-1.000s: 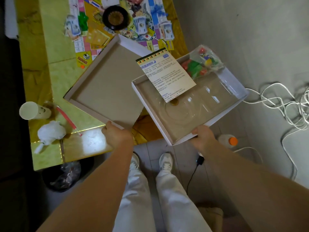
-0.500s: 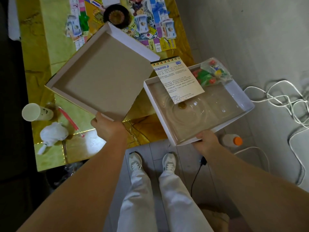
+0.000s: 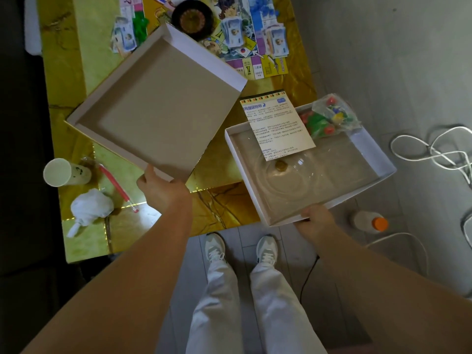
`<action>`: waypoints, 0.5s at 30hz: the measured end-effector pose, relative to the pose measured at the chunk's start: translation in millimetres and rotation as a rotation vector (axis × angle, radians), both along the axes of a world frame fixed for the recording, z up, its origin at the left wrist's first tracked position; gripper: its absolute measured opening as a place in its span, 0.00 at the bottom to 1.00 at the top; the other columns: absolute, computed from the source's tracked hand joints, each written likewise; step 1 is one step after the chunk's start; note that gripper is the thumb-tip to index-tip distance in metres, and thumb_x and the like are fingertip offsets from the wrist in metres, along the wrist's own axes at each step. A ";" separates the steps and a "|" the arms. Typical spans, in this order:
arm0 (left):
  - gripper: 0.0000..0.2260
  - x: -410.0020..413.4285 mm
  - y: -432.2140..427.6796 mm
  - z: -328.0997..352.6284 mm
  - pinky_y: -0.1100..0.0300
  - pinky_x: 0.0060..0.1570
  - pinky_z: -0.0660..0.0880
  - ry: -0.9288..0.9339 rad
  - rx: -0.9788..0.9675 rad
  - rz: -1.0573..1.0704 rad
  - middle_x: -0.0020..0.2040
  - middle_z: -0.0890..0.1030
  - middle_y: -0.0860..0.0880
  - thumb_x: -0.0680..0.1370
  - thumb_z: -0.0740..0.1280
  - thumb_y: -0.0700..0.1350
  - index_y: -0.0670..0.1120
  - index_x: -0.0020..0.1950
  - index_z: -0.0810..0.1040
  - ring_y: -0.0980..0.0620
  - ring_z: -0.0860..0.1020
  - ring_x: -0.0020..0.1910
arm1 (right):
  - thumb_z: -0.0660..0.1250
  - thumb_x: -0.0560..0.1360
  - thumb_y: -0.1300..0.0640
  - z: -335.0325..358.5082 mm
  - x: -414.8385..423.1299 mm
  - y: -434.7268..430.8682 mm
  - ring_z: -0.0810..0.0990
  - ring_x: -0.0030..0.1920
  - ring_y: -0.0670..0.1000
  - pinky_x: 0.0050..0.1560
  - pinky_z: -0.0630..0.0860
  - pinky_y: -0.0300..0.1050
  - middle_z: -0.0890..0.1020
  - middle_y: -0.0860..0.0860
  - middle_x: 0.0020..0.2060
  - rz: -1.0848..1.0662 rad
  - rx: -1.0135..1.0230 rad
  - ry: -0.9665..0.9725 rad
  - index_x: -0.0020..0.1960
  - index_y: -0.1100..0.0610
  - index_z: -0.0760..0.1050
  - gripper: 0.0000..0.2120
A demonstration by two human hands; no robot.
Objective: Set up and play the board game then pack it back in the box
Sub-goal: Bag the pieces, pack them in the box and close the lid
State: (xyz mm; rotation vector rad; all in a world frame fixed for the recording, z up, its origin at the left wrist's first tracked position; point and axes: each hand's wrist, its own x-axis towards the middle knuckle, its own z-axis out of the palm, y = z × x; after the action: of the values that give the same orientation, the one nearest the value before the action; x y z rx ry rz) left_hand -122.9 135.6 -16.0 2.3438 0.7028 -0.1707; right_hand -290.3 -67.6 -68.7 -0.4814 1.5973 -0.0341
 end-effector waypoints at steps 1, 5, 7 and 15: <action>0.29 2.6 2.4 -1.6 0.62 0.55 0.68 -0.008 -0.006 -0.001 0.68 0.69 0.45 0.73 0.63 0.31 0.48 0.73 0.67 0.43 0.75 0.60 | 0.47 0.75 0.76 -3.8 2.4 0.2 0.73 0.60 0.61 0.71 0.65 0.59 0.74 0.65 0.59 -0.019 0.010 0.001 0.67 0.65 0.68 0.24; 0.29 9.9 3.7 -7.1 0.63 0.53 0.67 -0.022 -0.011 -0.010 0.67 0.69 0.46 0.73 0.64 0.32 0.48 0.73 0.67 0.45 0.76 0.58 | 0.48 0.76 0.76 -10.1 15.1 2.8 0.63 0.73 0.63 0.72 0.64 0.54 0.71 0.66 0.66 0.106 -0.001 0.023 0.73 0.71 0.57 0.26; 0.28 14.1 1.7 -8.3 0.60 0.58 0.70 -0.024 -0.011 -0.001 0.68 0.69 0.47 0.73 0.64 0.32 0.48 0.73 0.67 0.45 0.76 0.59 | 0.49 0.76 0.76 -9.3 21.1 5.7 0.64 0.72 0.62 0.72 0.65 0.53 0.68 0.65 0.70 0.133 0.013 0.015 0.73 0.70 0.59 0.25; 0.27 22.1 -8.5 -4.2 0.57 0.59 0.72 -0.043 -0.033 -0.048 0.67 0.70 0.48 0.74 0.64 0.33 0.47 0.72 0.69 0.46 0.78 0.54 | 0.63 0.74 0.72 -16.7 33.9 13.4 0.78 0.59 0.57 0.61 0.76 0.53 0.78 0.59 0.58 0.287 0.104 -0.011 0.66 0.62 0.70 0.21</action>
State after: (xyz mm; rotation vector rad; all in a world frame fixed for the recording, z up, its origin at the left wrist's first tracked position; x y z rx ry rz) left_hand -100.8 127.1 -20.1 2.3269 0.6195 -0.1519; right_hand -256.4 -54.2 -85.4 -0.6239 1.4976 0.2618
